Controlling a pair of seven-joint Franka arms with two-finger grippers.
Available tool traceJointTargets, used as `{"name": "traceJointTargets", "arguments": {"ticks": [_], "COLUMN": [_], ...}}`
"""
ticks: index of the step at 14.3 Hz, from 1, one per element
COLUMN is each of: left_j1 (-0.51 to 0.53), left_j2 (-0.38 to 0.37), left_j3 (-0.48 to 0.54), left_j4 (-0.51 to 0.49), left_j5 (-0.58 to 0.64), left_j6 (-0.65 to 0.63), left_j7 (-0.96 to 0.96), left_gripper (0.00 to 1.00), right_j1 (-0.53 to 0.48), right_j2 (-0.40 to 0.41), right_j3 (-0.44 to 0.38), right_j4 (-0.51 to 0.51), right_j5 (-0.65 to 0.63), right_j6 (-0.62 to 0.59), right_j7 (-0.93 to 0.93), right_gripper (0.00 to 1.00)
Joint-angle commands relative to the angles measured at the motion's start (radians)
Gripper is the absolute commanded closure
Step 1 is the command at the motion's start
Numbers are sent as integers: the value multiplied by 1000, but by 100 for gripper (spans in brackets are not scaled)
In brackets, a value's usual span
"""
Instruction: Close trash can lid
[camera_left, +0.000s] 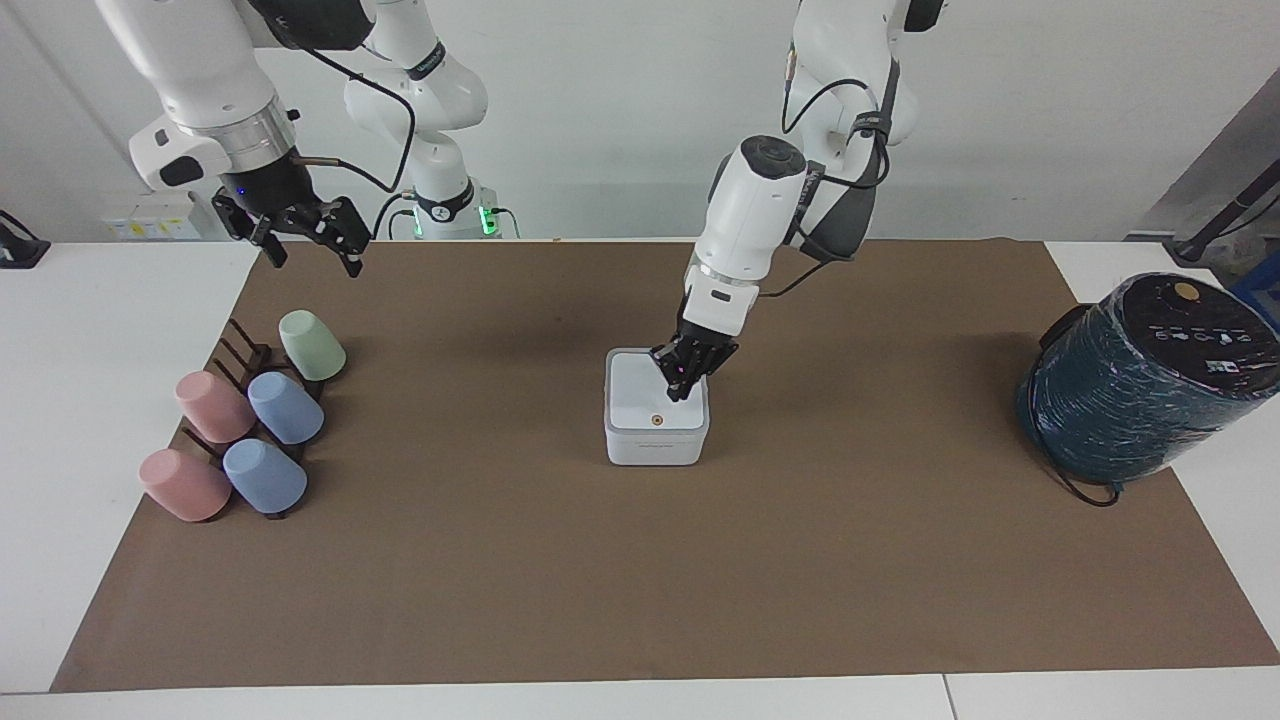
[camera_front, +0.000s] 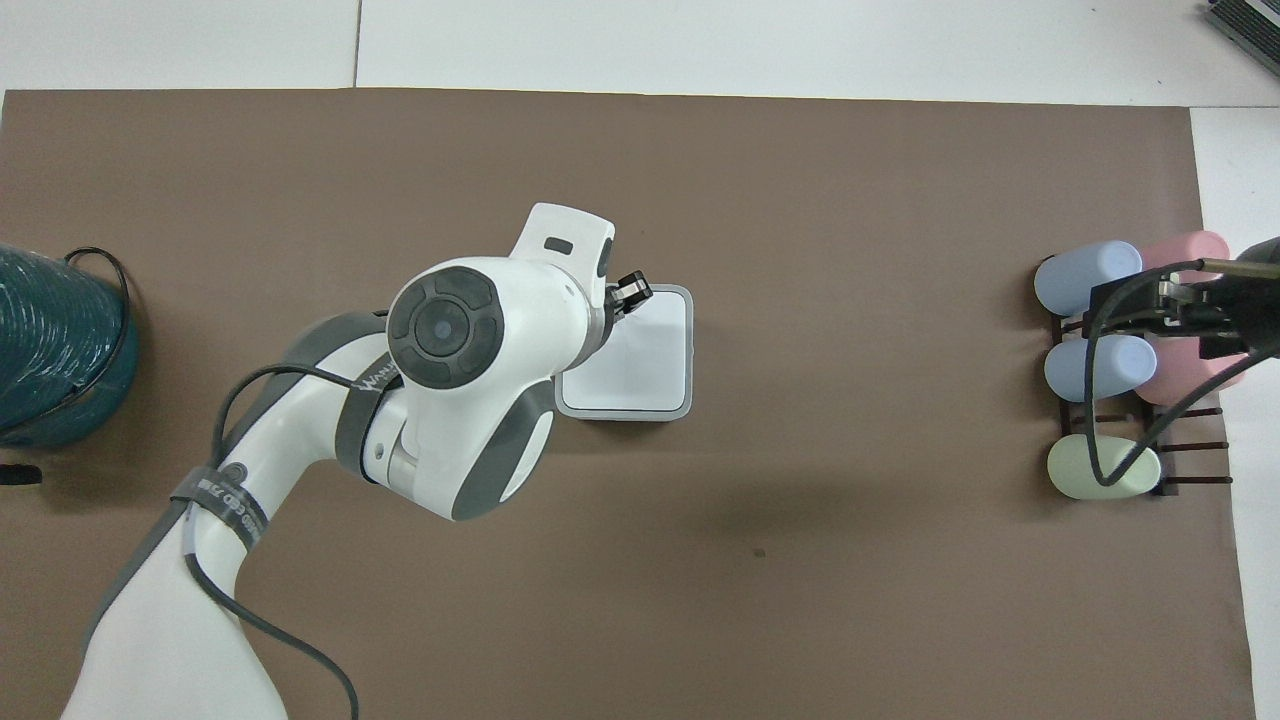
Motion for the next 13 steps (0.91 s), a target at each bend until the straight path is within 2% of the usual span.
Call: {"name": "traceJointTargets", "arguments": {"ticks": [1, 5, 9, 11, 13], "left_j1": [70, 182, 346, 397, 417], "left_j2": [-7, -29, -131, -168, -191], "left_j3": [-2, 1, 1, 1, 1], "left_j4": [84, 157, 157, 157, 158], "left_j5": [30, 30, 30, 32, 93], "left_j6": [-173, -386, -532, -584, -639], "left_j7": [64, 243, 535, 613, 675], "left_gripper": [84, 74, 74, 74, 74], "right_j1": [2, 2, 2, 1, 2], "right_j2": [-16, -16, -16, -16, -16], "right_j3": [-8, -8, -8, -8, -8], "right_j4": [-12, -12, -12, -12, -12], "right_j5": [13, 13, 13, 13, 13], "right_j6": [-10, -10, -10, -10, -10], "right_j7": [-25, -25, -25, -25, -25], "right_gripper": [0, 0, 0, 0, 0]}}
